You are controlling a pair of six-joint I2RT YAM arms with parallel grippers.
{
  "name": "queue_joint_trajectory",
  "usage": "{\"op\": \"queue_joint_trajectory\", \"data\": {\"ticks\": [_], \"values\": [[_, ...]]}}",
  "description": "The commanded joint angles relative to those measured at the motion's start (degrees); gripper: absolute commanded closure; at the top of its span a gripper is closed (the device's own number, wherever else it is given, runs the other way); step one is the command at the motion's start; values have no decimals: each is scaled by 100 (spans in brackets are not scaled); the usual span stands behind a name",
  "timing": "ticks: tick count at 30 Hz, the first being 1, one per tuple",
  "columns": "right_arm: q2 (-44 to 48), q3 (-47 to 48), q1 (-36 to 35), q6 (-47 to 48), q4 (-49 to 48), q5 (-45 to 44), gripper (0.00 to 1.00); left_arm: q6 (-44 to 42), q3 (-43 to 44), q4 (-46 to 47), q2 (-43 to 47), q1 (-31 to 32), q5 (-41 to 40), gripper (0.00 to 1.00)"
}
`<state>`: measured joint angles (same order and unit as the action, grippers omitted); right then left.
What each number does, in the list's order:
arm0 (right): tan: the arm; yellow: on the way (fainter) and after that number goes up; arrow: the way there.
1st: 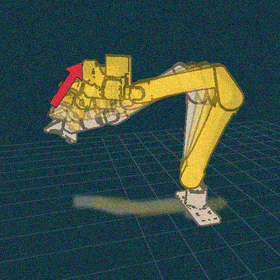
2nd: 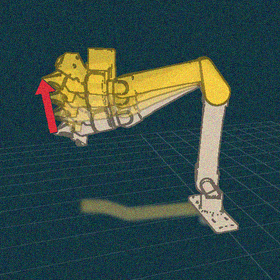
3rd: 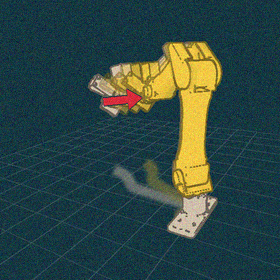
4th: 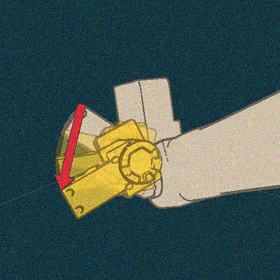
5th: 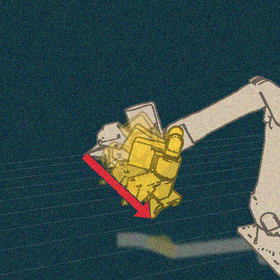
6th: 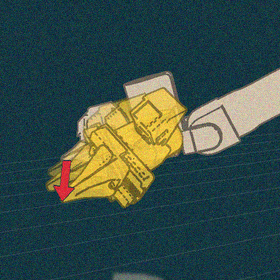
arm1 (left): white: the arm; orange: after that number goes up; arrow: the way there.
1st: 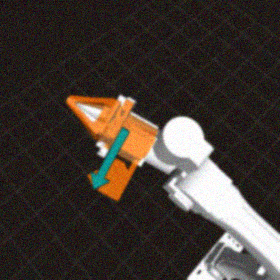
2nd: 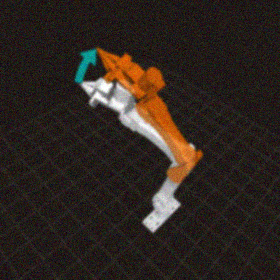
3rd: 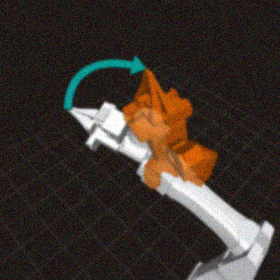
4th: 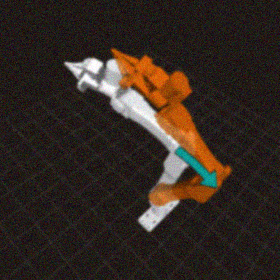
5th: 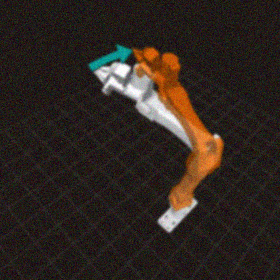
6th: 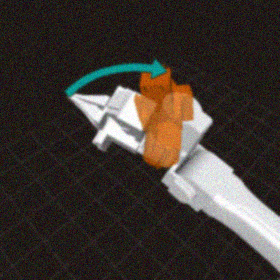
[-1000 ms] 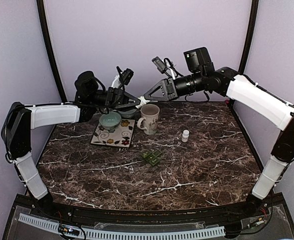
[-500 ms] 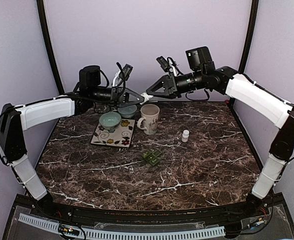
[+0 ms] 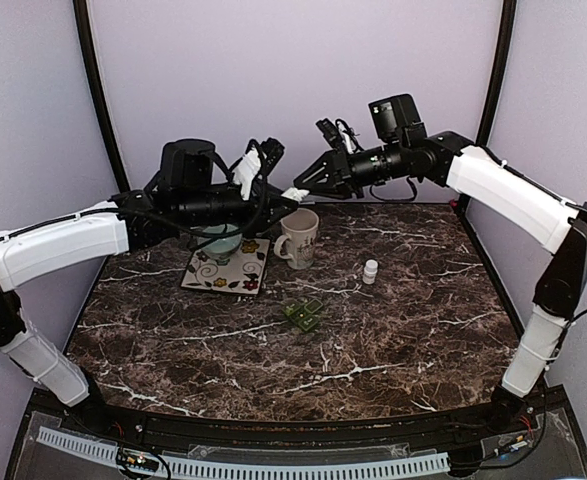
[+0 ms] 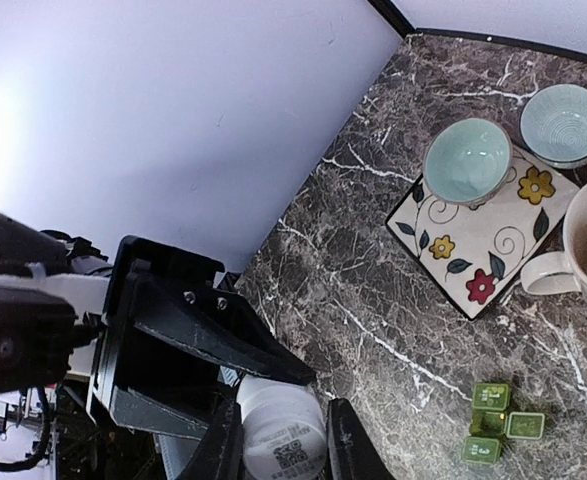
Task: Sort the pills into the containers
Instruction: Screw the lid of the pill bottle onto the pill bottle.
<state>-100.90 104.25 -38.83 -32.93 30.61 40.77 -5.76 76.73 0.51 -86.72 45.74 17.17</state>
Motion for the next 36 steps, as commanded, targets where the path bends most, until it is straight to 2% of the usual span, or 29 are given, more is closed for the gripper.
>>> {"op": "queue_joint_trajectory", "data": {"ticks": [1, 5, 10, 12, 14, 22, 25, 28, 33, 36], "values": [[-456, -71, -403, -182, 24, -53, 100, -1415, -249, 1594, 322, 920, -1581, 100], [-448, -95, -406, -240, 82, -146, 100, -2315, -484, 2323, 233, 1392, -2754, 100], [-440, -122, -406, -299, 93, -253, 100, -3902, -678, 3859, -187, 2049, -4353, 100], [-441, -124, -406, -326, 94, -274, 100, -4478, -716, 4434, -374, 2205, -4640, 100], [-448, -117, -406, -333, 119, -306, 100, -4623, -723, 4704, -463, 2262, -4777, 100], [-349, -83, -382, -293, 88, -359, 98, -3975, -901, 4193, -66, 2232, -4509, 100], [-290, -46, -363, -250, 66, -352, 77, -3499, -1001, 3809, 212, 2117, -4270, 100], [-198, -53, -346, -204, -28, -331, 63, -2885, -1040, 3291, 503, 1882, -3918, 100], [40, -143, -305, -185, -276, -420, 51, -2121, -1066, 2517, 841, 1566, -3327, 100], [206, -223, -251, -189, -377, -483, 49, -1771, -1065, 2167, 979, 1383, -3087, 100]]}}
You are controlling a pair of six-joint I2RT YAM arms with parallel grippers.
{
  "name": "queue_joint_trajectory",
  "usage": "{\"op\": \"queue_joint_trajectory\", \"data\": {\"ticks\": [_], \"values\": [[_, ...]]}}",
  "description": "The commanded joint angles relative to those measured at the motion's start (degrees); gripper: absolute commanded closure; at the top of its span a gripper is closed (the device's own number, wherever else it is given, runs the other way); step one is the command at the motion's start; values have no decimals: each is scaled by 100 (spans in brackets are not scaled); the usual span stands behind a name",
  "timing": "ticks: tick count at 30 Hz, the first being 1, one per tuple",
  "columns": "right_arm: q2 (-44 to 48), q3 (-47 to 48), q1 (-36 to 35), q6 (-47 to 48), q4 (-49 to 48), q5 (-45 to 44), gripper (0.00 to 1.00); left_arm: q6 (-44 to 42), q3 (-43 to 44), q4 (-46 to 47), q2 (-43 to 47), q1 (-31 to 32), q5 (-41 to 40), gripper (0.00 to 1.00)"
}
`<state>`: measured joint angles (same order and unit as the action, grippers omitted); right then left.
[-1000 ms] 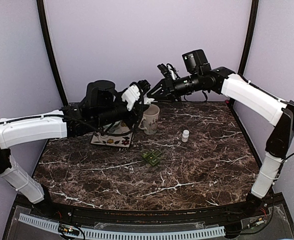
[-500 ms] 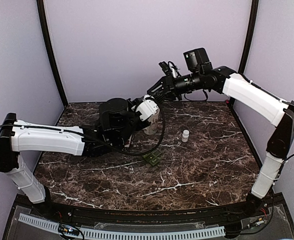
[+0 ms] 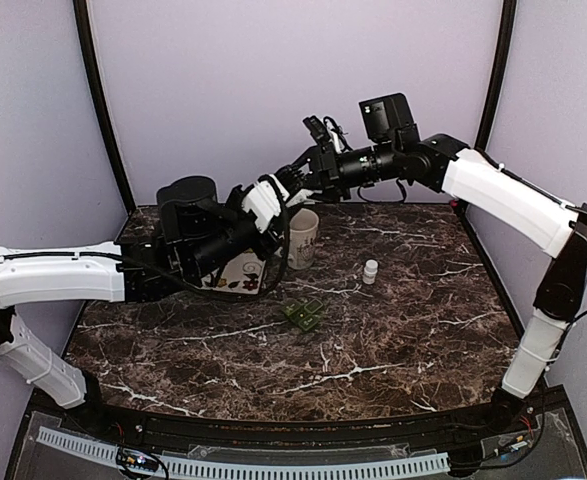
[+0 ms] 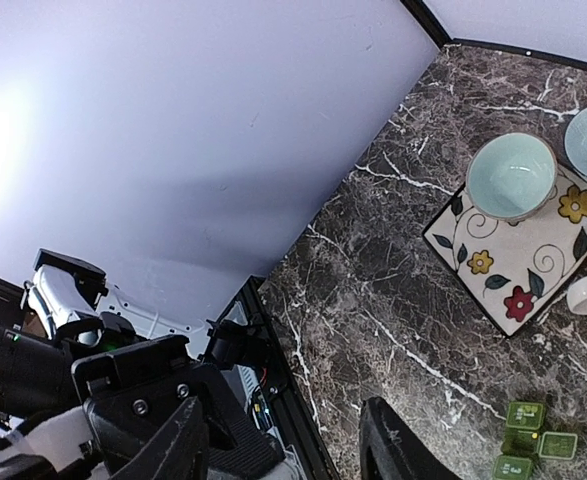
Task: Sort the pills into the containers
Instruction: Screw the lid of the pill bottle onto the pill bottle.
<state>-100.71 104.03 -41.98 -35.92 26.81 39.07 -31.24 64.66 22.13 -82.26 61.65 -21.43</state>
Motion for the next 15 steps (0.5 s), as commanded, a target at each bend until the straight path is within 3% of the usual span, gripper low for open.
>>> {"op": "queue_joint_trajectory", "data": {"ticks": [1, 15], "values": [[215, -218, 85, 118, -18, -318, 49, 872, 120, -93, 574, -259, 840, 100], [841, -592, 244, 342, -579, -258, 39, 2376, 454, -1584, 619, -1399, 3109, 100]]}}
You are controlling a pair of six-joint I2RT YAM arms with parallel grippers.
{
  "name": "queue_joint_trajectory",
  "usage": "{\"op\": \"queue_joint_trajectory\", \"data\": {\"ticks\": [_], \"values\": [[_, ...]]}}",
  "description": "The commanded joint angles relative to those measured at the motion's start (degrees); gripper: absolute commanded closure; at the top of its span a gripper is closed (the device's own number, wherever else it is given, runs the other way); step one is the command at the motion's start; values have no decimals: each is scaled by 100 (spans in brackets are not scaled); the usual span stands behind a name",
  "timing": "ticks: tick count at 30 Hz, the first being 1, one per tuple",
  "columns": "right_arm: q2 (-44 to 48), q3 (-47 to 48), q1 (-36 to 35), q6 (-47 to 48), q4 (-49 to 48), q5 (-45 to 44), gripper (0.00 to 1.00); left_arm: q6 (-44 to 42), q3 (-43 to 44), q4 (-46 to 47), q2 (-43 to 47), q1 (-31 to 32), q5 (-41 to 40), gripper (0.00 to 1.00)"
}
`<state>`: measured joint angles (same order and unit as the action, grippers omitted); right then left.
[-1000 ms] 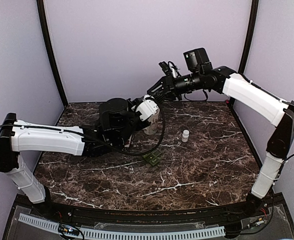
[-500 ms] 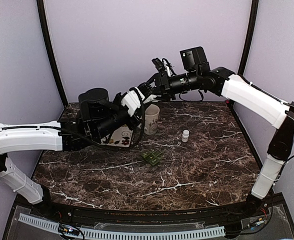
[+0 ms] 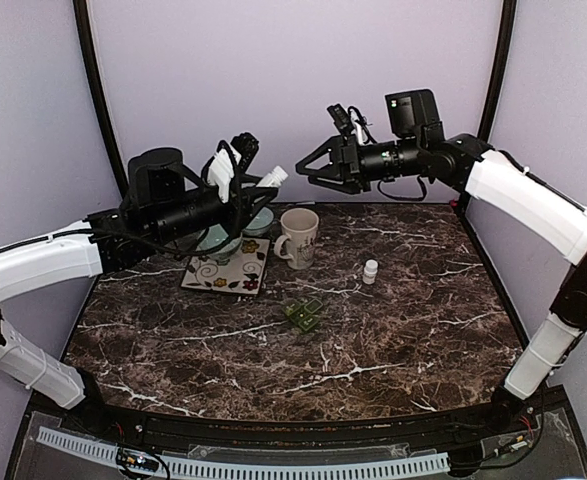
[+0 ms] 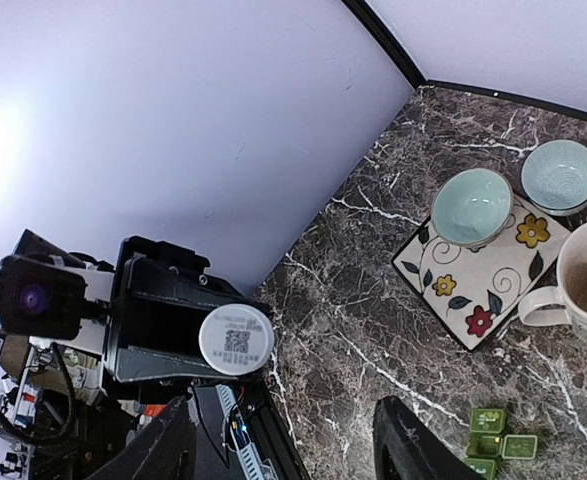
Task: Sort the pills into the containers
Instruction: Screw the lid of the pill bottle onto the pill bottle.
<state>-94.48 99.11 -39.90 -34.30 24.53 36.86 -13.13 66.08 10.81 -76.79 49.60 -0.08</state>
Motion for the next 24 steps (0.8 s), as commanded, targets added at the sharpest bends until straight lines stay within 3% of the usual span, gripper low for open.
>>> {"op": "queue_joint_trajectory", "data": {"ticks": [1, 13, 24], "values": [[242, -121, 43, 217, -359, -39, 39, 641, 364, -517, 38, -249, 1150, 100], [691, -744, 44, 976, -388, -244, 38, 2231, 1748, -1455, -1277, -1248, 5238, 100], [770, -901, 44, 1024, -407, -124, 38, 2902, 1987, -1209, -1798, -1390, 6355, 100]]}}
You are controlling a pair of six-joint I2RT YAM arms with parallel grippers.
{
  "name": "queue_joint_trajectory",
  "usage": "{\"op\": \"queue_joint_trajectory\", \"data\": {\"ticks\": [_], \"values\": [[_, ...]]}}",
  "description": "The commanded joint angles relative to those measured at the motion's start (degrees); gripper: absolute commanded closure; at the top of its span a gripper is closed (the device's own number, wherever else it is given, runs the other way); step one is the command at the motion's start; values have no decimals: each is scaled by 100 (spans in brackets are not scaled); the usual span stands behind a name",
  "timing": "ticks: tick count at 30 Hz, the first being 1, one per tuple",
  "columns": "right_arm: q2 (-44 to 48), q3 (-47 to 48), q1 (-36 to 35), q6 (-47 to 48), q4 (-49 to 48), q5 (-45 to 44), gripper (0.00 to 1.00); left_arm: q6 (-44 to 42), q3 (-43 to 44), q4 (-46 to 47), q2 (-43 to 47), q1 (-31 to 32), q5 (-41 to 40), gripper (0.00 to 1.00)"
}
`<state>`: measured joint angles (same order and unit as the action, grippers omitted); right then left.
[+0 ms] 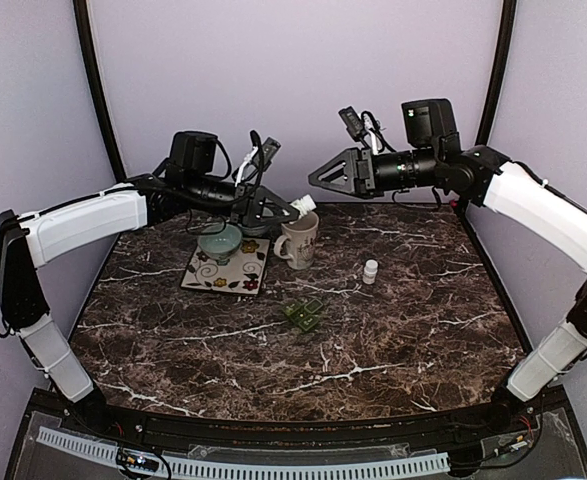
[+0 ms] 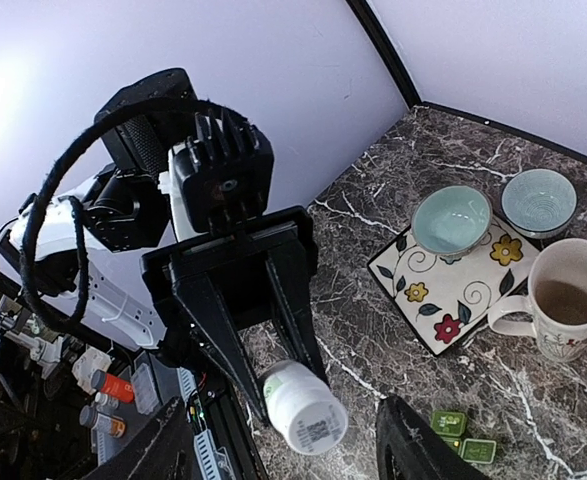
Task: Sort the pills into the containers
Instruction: Screw the lid of the pill bottle onto the pill bottle.
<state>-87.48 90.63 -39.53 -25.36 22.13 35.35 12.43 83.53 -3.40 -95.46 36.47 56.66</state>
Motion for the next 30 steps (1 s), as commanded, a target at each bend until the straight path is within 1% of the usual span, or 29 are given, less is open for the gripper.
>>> {"op": "queue_joint_trajectory", "data": {"ticks": [1, 10, 15, 30], "values": [[65, -54, 7, 148, -147, 17, 38, 416, 251, 266, 52, -86, 765, 100], [-63, 11, -26, 196, -31, 139, 38, 815, 260, 628, -89, -87, 1142, 100], [-156, 104, -102, 216, 20, 234, 39, 906, 312, 719, -163, -244, 1223, 100], [-223, 148, -246, 186, 33, 294, 43, 1204, 334, 1030, -289, -263, 1414, 100]]}}
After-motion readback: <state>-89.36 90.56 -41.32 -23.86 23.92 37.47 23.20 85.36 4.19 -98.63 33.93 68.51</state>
